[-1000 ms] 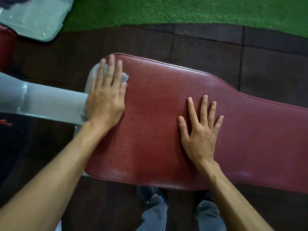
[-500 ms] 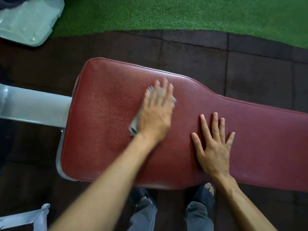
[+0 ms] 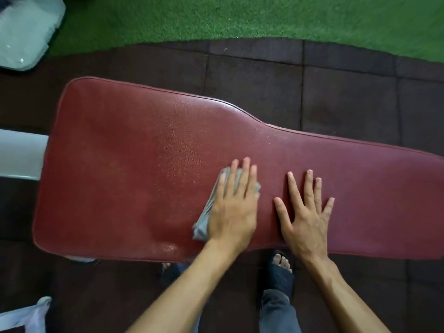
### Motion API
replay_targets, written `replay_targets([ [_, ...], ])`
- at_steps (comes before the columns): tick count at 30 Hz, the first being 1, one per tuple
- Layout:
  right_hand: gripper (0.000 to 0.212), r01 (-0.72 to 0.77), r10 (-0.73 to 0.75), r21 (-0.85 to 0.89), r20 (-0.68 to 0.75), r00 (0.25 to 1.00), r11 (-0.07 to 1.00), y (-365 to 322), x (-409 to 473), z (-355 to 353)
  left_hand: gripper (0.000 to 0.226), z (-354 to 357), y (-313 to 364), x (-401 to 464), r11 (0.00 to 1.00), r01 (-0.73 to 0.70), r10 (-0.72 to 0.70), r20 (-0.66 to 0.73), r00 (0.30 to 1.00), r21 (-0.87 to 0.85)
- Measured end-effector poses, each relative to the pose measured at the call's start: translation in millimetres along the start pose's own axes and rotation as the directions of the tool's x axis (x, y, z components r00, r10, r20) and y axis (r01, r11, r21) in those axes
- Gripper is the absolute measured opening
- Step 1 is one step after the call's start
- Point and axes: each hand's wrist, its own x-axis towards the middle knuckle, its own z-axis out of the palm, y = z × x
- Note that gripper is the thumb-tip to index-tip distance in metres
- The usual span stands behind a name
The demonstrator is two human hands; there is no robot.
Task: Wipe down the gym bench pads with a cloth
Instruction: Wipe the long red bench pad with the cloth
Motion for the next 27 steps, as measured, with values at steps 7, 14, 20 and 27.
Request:
replay_targets([
  [7, 0.066, 0.001, -0.001, -0.033, 0.008, 1.000, 0.999, 70, 14, -17, 0.056, -13, -65, 120, 0.961, 0.275, -0.272, -0.073, 0.960, 0.039],
  [14, 0.066, 0.034, -0.034, 0.019, -0.003, 0.999, 0.999, 125, 20, -29, 0.058, 22, 49, -13, 0.953, 0.296, -0.294, -0.038, 0.955, 0.062],
  [20, 0.067, -0.066, 0.066, 0.031, -0.026, 0.997, 0.997, 188, 17, -47, 0.057, 76, 195, 48, 0.968, 0.220, -0.223, -0.019, 0.975, -0.118],
  [27, 0.066, -0.076, 0.086, 0.168, -0.053, 0.995, 0.983, 180, 8, -55, 0.057, 36, 157, 70, 0.943, 0.159, -0.172, -0.018, 0.985, -0.291],
])
